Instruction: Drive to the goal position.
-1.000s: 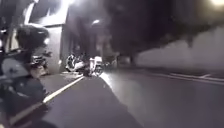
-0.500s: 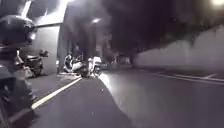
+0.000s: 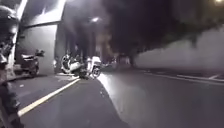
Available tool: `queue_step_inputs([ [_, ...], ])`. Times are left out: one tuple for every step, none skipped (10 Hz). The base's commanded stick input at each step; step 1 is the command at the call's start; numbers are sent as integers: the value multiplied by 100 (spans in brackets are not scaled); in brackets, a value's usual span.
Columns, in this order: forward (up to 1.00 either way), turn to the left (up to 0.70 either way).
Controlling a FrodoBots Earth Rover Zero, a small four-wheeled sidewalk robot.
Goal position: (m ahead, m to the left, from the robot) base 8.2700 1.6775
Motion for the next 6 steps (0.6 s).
queue_step_inputs([
  [45,0],
  [45,0],
  [45,0],
  [45,0],
  [45,0],
  [45,0],
])
